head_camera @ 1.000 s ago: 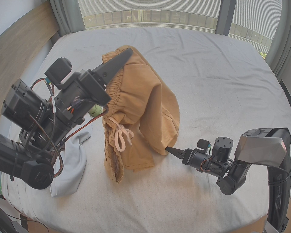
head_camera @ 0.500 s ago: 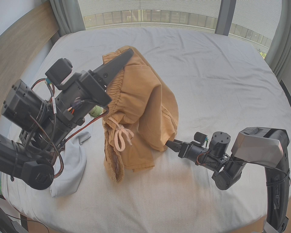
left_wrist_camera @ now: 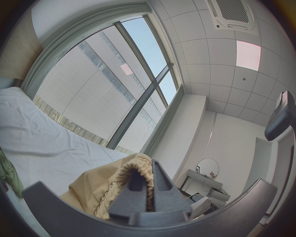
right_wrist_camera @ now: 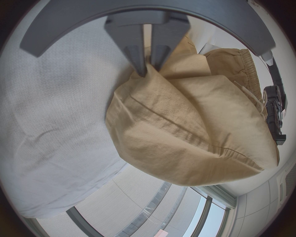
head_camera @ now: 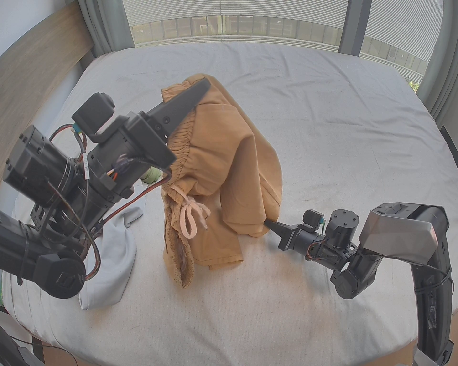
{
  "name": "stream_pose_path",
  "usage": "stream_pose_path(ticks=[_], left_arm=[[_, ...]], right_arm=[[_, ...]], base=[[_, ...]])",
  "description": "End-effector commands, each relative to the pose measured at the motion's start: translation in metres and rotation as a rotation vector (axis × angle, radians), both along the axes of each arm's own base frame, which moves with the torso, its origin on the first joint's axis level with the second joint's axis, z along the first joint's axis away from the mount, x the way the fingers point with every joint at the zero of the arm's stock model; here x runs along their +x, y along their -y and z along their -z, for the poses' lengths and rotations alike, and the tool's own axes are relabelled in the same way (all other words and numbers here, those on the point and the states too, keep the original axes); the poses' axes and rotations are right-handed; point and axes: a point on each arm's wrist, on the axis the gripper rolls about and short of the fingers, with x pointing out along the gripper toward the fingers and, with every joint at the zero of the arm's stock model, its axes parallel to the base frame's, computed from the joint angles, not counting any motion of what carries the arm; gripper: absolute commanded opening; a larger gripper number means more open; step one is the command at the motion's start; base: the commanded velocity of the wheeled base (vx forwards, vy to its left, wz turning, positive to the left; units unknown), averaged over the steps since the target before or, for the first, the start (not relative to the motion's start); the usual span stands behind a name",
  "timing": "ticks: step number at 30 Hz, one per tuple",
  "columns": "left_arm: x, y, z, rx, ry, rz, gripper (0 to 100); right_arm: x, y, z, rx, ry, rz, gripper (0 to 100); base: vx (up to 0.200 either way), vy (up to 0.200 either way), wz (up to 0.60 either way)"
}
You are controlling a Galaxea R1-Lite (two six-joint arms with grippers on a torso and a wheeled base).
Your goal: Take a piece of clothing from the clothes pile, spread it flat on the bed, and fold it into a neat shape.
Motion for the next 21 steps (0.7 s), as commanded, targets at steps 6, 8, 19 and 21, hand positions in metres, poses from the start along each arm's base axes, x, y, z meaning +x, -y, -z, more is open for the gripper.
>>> stream_pose_path(ticks=[6, 8, 19, 21], left_arm=[[0.0, 0.0, 0.003, 0.003, -0.018, 0.003, 0], [-0.001, -0.001, 0.004, 0.002, -0.025, 0.004, 0], [-0.001, -0.002, 0.011, -0.013, -0.115, 0.017, 0], [0.0, -0.003, 0.017, -0.007, -0.155, 0.006, 0]], right_arm=[[-0.03, 0.026, -0.026, -0.065, 0.015, 0.042, 0], [-0.039, 0.034, -0.038, -0.073, 0.03, 0.051, 0], [-0.103, 0.07, -0.097, -0.054, 0.09, 0.015, 0], [-0.119, 0.085, -0.106, -0.066, 0.115, -0.019, 0]], base=[[0.0, 0.0, 0.0], [0.0, 0.0, 0.0], [0.0, 0.0, 0.0], [0.0, 0.0, 0.0]])
